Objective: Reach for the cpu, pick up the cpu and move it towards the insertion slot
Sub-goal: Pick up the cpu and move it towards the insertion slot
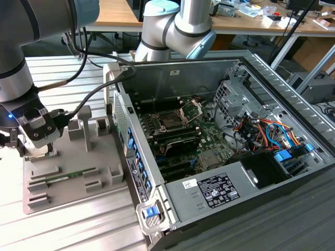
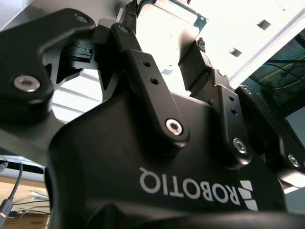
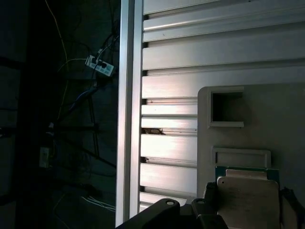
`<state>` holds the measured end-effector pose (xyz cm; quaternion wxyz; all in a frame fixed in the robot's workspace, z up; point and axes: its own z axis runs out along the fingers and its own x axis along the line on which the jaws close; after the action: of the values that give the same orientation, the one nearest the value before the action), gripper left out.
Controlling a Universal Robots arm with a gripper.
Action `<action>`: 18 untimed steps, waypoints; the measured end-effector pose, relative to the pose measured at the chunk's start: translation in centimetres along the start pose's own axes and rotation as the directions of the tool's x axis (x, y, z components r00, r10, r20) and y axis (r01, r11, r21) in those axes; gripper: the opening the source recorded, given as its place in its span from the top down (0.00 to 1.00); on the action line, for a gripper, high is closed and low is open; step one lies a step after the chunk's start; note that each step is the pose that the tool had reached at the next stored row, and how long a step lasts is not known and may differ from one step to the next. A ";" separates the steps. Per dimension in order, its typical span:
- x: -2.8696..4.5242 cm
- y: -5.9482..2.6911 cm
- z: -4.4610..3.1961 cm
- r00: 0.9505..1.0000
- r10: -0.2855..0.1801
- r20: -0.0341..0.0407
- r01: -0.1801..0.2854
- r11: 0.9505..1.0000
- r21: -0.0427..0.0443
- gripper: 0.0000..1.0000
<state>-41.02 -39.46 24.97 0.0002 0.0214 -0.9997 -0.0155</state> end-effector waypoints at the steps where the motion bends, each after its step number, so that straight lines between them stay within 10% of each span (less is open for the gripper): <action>1: 0.00 0.00 -0.08 1.000 0.000 0.000 0.000 1.000 0.000 0.45; 18: 0.00 0.03 -0.92 1.000 0.000 0.000 0.000 1.000 0.000 0.45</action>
<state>-41.01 -39.46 25.90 0.0002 0.0214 -0.9997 -0.0154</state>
